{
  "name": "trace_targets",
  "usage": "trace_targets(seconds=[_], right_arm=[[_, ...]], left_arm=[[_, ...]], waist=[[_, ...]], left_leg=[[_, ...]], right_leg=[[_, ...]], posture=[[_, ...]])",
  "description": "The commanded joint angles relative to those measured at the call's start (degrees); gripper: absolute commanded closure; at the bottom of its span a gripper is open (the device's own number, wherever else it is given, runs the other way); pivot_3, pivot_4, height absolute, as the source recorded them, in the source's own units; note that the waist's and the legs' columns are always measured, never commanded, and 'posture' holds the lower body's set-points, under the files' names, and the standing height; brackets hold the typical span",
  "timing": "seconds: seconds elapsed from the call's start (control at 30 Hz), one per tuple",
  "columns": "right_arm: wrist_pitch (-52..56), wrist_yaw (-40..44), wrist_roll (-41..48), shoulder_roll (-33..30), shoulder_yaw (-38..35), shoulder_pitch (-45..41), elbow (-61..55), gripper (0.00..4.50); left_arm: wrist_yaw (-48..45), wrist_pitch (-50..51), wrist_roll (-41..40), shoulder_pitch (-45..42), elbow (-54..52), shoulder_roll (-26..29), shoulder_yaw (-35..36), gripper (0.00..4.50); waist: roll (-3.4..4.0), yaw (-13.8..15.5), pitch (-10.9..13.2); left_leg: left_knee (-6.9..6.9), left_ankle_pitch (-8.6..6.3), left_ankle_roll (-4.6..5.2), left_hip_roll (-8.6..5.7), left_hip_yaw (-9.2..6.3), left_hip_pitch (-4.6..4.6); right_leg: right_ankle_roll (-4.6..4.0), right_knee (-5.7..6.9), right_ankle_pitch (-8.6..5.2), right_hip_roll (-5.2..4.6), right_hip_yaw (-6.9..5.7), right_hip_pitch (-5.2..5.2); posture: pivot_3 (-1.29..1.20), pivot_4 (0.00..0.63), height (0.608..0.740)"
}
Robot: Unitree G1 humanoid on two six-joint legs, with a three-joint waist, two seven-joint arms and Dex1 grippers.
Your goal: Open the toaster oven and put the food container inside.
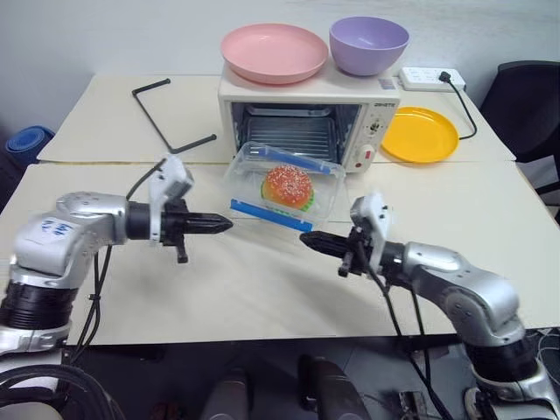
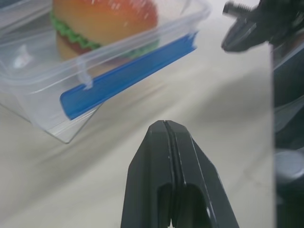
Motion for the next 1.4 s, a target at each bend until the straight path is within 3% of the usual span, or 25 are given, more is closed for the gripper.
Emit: trace_targets(seconds=[0.03, 0.37, 0.6, 0.73, 0.93, 1.07, 1.27, 1.4], right_arm=[[-3.8, -4.4, -7.1, 2.7, 0.4, -3.5, 5.3, 4.47], [-15.5, -12.0, -20.2, 11.8, -1.7, -17.2, 27.0, 4.47], [-26.9, -13.6, -24.7, 16.8, -3.8, -27.9, 47.4, 4.47], [-30.2, -12.5, -25.7, 17.7, -4.6, -30.6, 52.4, 4.47], [-25.6, -8.9, -23.7, 16.5, -5.7, -24.9, 41.2, 4.47], [-15.7, -4.3, -18.3, 13.4, -6.5, -15.8, 23.2, 4.47], [-0.4, -0.1, -9.6, 5.6, -8.1, -1.3, 1.5, 4.47], [2.6, -0.6, -8.8, 3.8, -8.0, 5.0, -2.5, 4.5]], left_arm=[[1.8, -3.5, 3.0, -4.6, 3.4, -3.9, -1.5, 4.5], [15.0, -10.5, 10.0, -15.9, 19.8, -19.3, 0.4, 4.5], [20.7, -17.5, 13.3, -22.8, 32.7, -24.6, 3.1, 4.5], [22.8, -20.8, 14.8, -24.4, 36.6, -25.4, 4.4, 4.5], [22.4, -21.1, 15.4, -22.6, 33.3, -23.1, 5.6, 4.5], [19.3, -14.5, 10.1, -19.1, 21.9, -19.6, 9.3, 4.5], [10.1, -1.0, -2.2, -11.1, 4.3, -7.2, 17.9, 4.5], [2.8, 2.0, -6.4, -3.6, -2.6, 2.5, 21.3, 3.3]], waist=[[0.0, 0.0, 0.0], [0.0, -0.7, 0.0], [0.01, -1.6, 0.0], [0.01, -1.6, 0.0], [0.01, -1.7, 0.0], [0.01, -1.6, 0.0], [0.02, -1.8, 0.0], [0.02, -1.7, 0.0]], left_leg=[[0.0, 0.0, 0.01, 0.0, 0.0, -0.01], [0.02, -0.01, 0.06, -0.01, 0.12, -0.03], [-0.04, -0.01, 0.06, -0.01, 0.27, -0.06], [-0.09, -0.01, 0.06, 0.01, 0.46, -0.12], [-0.08, 0.01, 0.02, 0.02, 0.71, -0.43], [-0.08, -0.01, 0.03, 0.05, 0.67, -0.45], [-0.08, -0.03, 0.03, 0.07, 0.69, -0.38], [-0.07, -0.01, 0.03, 0.0, 0.72, -0.07]], right_leg=[[0.0, 0.0, 0.0, 0.02, -0.01, 0.0], [0.16, 0.19, 0.1, -0.02, -0.03, -0.06], [0.23, 0.24, 0.15, -0.09, -0.03, -0.17], [0.24, 0.3, 0.15, -0.09, 0.01, -0.38], [0.24, 0.56, 0.15, -0.09, 0.15, -0.91], [0.24, 0.61, 0.15, -0.09, 0.17, -0.92], [0.23, 0.64, 0.14, -0.07, 0.22, -0.91], [0.16, 0.58, 0.1, -0.08, 0.24, -0.69]], posture=[[0.0, 0.15, 0.74], [0.0, 0.15, 0.74], [0.0, 0.15, 0.74], [0.0, 0.15, 0.74], [0.0, 0.15, 0.74], [0.0, 0.15, 0.74], [0.0, 0.15, 0.74], [0.0, 0.15, 0.74]])
